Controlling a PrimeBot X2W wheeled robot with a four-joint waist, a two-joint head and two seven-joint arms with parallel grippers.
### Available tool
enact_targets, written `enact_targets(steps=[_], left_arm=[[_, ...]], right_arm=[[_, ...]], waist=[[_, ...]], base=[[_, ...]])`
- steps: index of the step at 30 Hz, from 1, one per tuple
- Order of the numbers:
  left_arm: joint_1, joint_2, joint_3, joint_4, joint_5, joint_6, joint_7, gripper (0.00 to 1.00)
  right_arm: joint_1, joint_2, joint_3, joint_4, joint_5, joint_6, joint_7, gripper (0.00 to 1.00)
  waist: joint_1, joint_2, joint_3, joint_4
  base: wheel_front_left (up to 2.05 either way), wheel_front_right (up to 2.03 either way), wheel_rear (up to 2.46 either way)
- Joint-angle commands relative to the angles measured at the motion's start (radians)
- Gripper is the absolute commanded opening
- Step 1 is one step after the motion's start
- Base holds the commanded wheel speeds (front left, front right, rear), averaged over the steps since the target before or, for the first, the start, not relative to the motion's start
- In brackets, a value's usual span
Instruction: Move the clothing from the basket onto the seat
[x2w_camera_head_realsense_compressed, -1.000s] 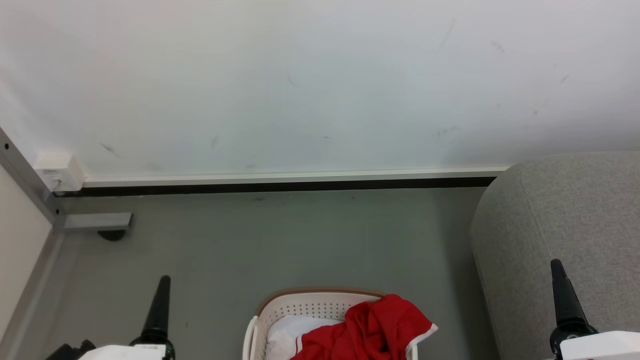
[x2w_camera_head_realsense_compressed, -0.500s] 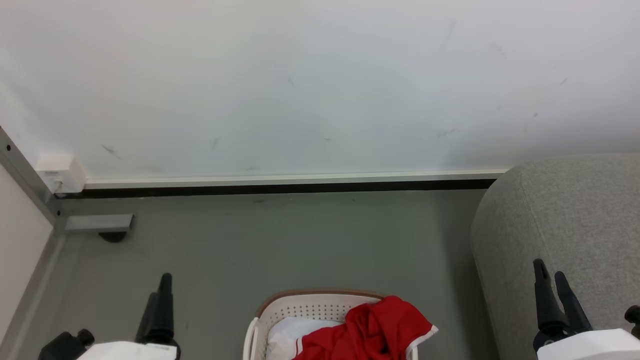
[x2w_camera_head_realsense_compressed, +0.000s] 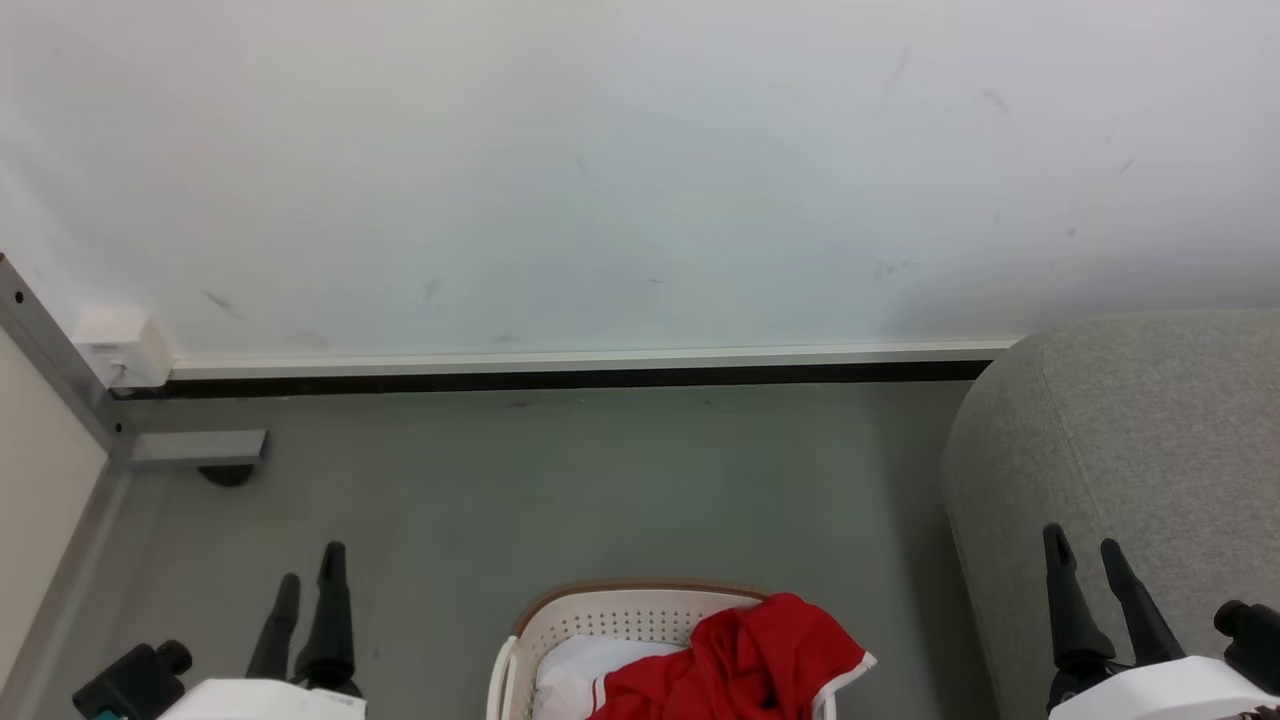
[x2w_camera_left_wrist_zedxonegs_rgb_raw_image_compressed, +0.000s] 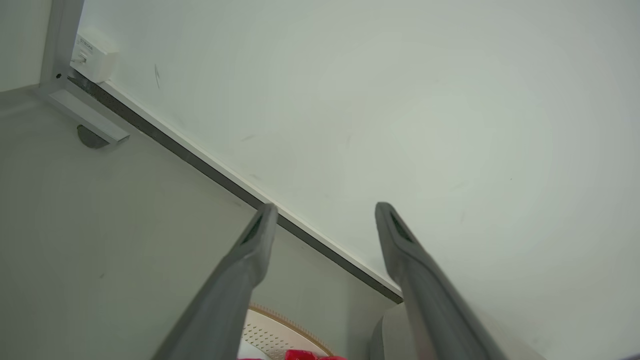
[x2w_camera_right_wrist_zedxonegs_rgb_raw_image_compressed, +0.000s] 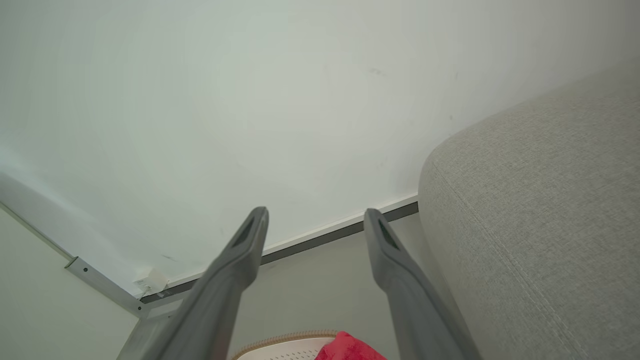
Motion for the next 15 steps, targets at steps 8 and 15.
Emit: enact_targets(steps=[8,15], left_arm=[[-0.009,0.031,-0.005,0.004,0.129,-0.006,-0.033,1.0],[-0.008,0.046,-0.015,0.006,0.212,-0.006,-0.05,1.0]], right_arm=[[-0.026,-0.02,0.01,0.027,-0.118,0.001,-0.033,1.0],[-0.025,-0.021,0.011,0.043,-0.183,0.001,-0.048,1.0]], waist=[[0.0,0.0,0.0,0.002],[0.0,0.0,-0.002,0.003]], base=[[0.0,0.0,0.0],[0.0,0.0,0.0]])
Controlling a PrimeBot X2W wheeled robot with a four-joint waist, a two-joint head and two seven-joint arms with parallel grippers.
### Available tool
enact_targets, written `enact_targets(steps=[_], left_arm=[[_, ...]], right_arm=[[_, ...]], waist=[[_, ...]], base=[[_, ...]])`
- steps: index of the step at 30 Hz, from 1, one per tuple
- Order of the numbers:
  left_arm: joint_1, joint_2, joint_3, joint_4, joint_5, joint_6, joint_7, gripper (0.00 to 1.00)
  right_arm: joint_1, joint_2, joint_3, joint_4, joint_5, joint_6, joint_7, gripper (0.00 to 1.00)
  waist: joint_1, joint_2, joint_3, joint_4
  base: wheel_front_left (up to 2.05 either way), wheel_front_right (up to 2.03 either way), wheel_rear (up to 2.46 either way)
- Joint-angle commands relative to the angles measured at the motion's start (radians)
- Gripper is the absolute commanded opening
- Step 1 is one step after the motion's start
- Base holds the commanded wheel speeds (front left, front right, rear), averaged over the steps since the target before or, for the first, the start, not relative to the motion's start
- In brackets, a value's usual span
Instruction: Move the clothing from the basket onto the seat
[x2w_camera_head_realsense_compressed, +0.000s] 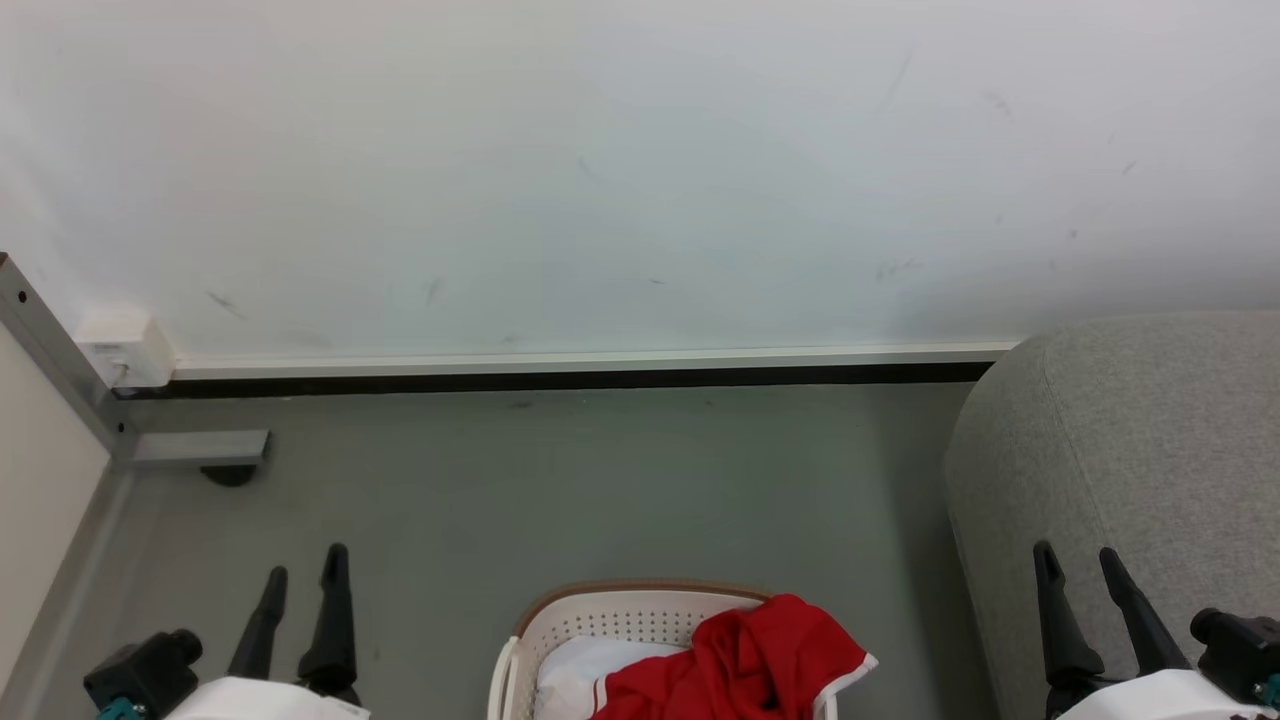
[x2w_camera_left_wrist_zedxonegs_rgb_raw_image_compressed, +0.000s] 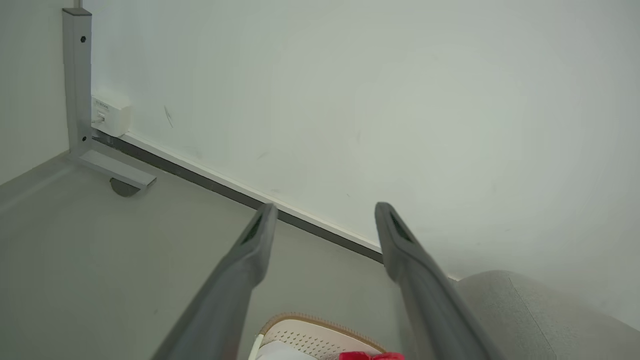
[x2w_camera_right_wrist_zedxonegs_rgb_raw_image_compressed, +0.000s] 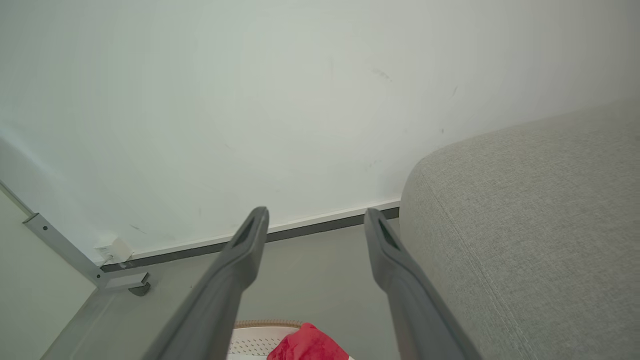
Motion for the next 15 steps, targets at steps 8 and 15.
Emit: enact_targets(steps=[8,15], left_arm=[[-0.004,0.024,-0.009,-0.011,0.115,-0.005,-0.027,1.0],[0.014,0.032,-0.018,-0.012,0.198,-0.004,-0.043,1.0]], right_arm=[[-0.016,-0.014,-0.007,0.016,-0.096,0.001,-0.027,1.0],[-0.014,-0.01,-0.015,0.025,-0.155,0.001,-0.044,1.0]], waist=[[0.0,-0.0001,-0.005,0.004],[0.0,-0.0001,-0.011,0.005]], base=[[0.0,0.0,0.0],[0.0,0.0,0.0]])
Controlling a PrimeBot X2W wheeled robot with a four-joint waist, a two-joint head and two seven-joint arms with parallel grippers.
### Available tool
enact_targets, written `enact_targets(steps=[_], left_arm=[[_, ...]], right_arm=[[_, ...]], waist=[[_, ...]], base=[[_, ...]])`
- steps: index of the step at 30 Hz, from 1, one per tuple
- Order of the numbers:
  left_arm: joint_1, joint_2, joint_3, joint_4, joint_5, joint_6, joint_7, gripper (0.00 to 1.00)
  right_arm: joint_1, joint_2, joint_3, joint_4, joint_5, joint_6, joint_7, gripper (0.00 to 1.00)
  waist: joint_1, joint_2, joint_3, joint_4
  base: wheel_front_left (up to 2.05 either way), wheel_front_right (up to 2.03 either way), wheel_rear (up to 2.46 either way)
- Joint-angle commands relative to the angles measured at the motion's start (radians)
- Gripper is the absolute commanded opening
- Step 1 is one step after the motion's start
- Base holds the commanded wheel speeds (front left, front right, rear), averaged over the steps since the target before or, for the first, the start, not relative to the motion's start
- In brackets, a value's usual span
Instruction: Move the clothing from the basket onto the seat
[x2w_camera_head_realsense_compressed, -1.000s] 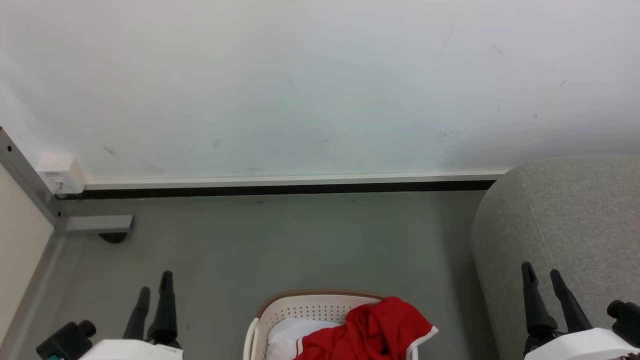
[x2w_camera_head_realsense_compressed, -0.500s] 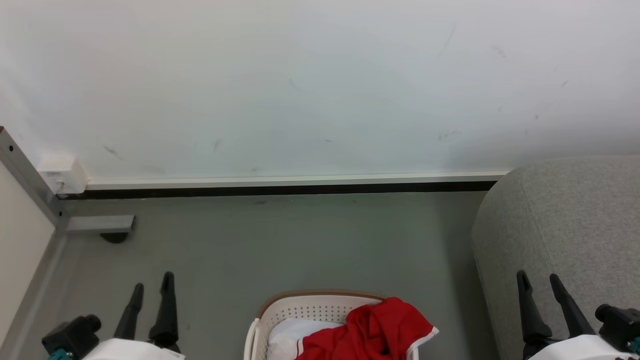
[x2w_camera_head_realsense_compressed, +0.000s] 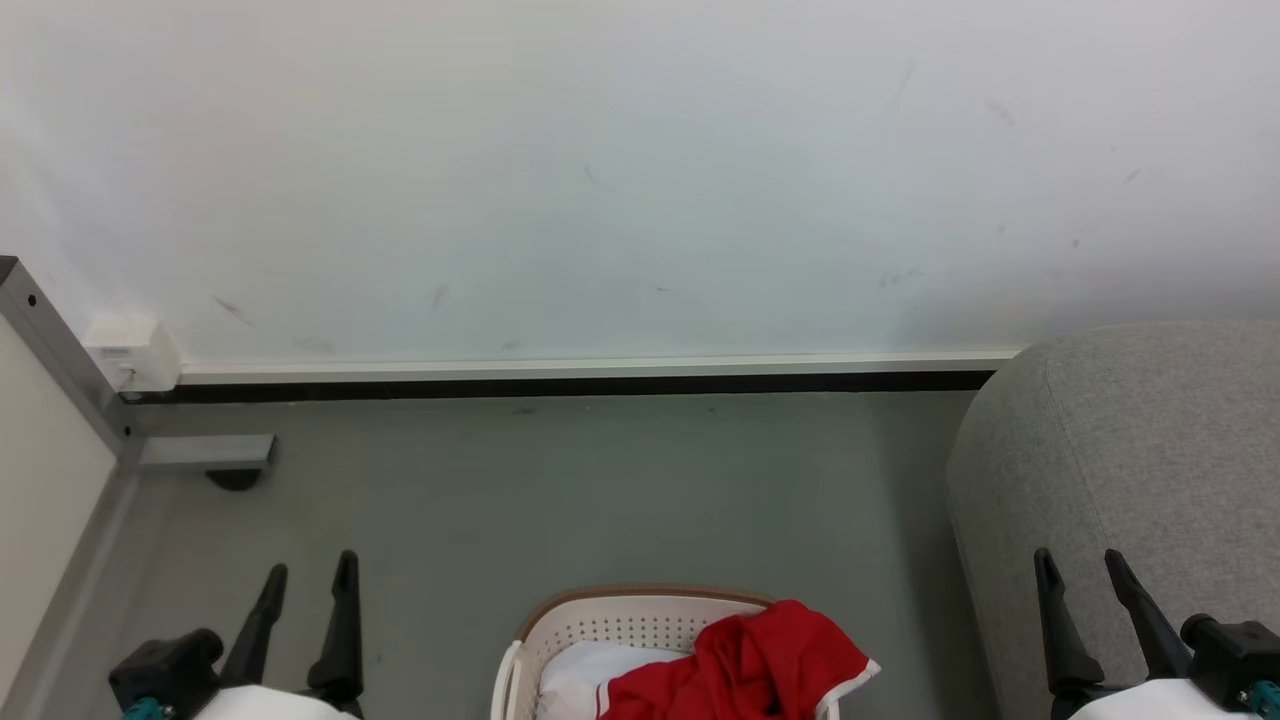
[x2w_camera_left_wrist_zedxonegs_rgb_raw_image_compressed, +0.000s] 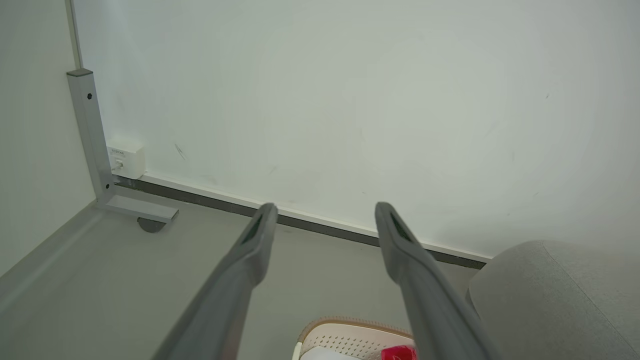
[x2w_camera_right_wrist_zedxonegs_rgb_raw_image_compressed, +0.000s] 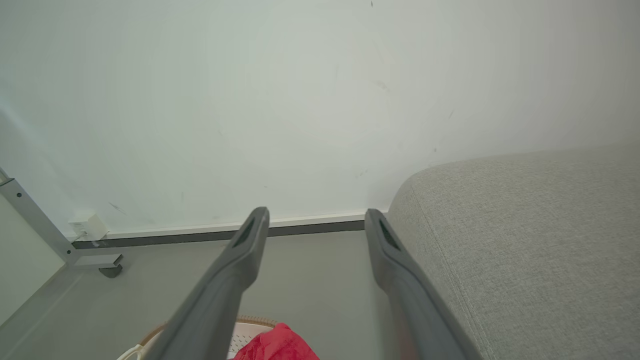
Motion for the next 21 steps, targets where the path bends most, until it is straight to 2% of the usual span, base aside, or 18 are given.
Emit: enact_targets(steps=[1,21], left_arm=[[0.006,0.012,-0.002,-0.007,0.031,-0.003,-0.011,1.0],[0.014,0.026,-0.007,0.0,0.205,0.011,-0.054,1.0]], right_arm=[[-0.014,-0.005,-0.006,-0.003,-0.017,0.001,-0.012,1.0],[-0.016,0.008,-0.035,0.024,-0.127,0.001,-0.054,1.0]], waist=[[0.0,-0.0001,0.0,0.0],[0.0,-0.0001,0.005,0.002]], base=[[0.0,0.0,0.0],[0.0,0.0,0.0]])
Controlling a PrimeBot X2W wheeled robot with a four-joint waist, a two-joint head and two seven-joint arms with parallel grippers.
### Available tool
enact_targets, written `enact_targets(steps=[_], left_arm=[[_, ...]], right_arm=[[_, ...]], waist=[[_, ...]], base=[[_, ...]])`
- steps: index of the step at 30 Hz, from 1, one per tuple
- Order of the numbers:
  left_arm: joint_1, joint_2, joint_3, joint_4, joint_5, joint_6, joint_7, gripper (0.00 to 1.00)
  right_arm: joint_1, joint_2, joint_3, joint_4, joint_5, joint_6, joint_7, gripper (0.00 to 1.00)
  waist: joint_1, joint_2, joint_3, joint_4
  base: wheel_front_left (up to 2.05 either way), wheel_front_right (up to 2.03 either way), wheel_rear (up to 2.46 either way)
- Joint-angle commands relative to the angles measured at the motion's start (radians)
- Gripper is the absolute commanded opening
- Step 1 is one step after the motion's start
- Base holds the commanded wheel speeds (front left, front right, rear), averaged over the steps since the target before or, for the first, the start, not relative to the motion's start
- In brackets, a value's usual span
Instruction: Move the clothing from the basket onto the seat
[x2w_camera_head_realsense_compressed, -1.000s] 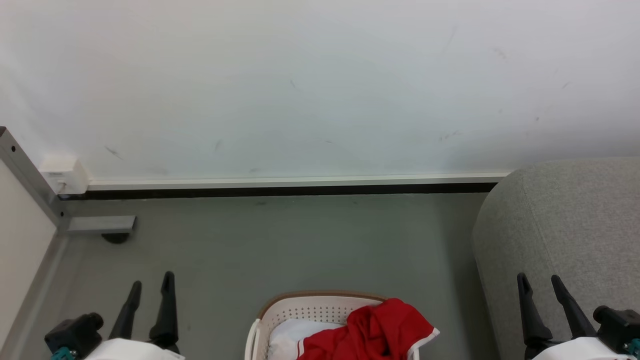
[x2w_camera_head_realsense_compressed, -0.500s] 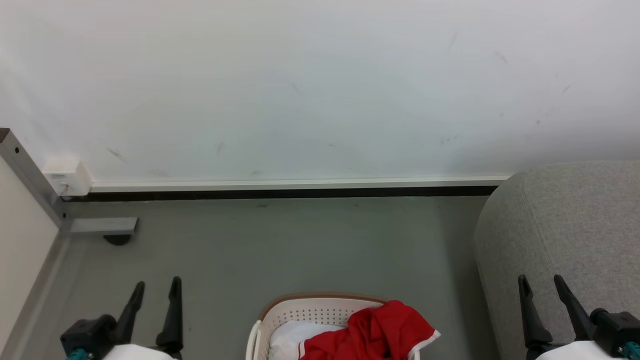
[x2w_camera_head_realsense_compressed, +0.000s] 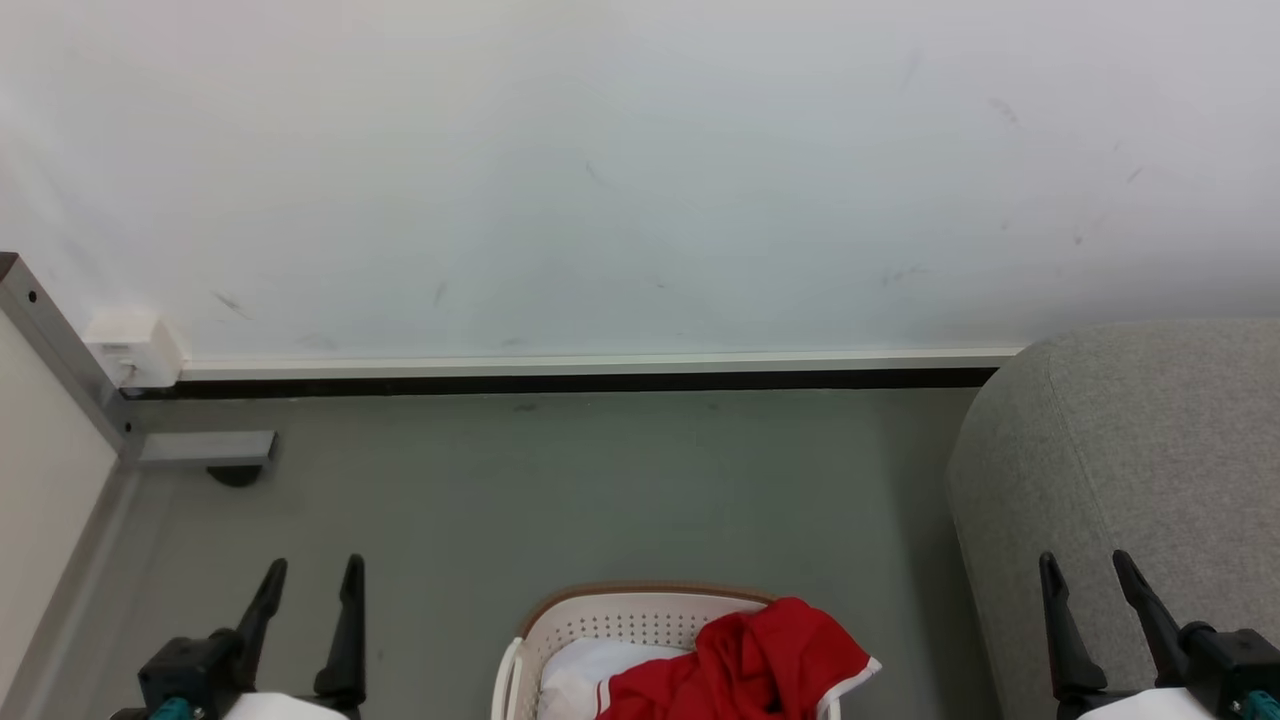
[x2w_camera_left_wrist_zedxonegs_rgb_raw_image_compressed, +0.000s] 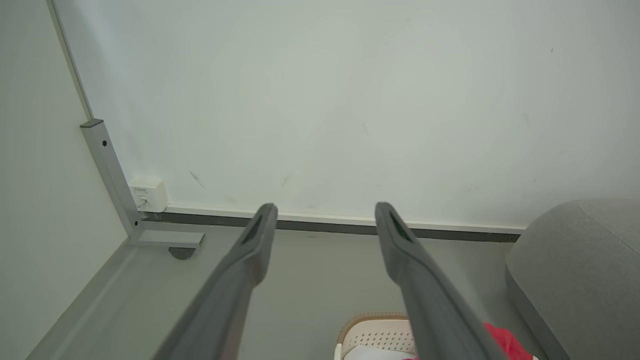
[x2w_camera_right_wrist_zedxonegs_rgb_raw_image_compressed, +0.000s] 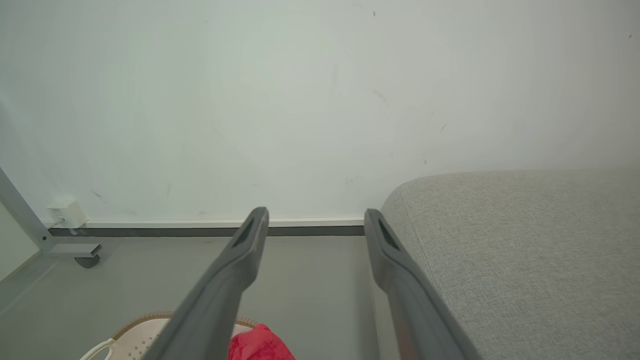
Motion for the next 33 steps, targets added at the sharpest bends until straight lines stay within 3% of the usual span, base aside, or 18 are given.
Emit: enact_targets(steps=[1,20,33], left_arm=[[0.007,0.01,0.003,0.0,0.028,0.005,-0.012,1.0],[-0.01,0.016,0.008,0.041,0.137,-0.002,-0.044,1.0],[-0.006,0.014,0.019,0.051,0.12,-0.006,-0.043,1.0]], right_arm=[[-0.016,-0.002,-0.006,0.003,-0.015,0.001,-0.008,1.0],[-0.018,0.007,-0.025,0.019,-0.085,0.001,-0.044,1.0],[-0.013,0.0,-0.022,0.022,-0.046,0.001,-0.04,1.0]], waist=[[0.0,0.0,0.001,0.0],[0.0,0.0,0.018,-0.006],[0.0,0.0,0.006,-0.007]], base=[[0.0,0.0,0.0],[0.0,0.0,0.0],[0.0,0.0,0.0]])
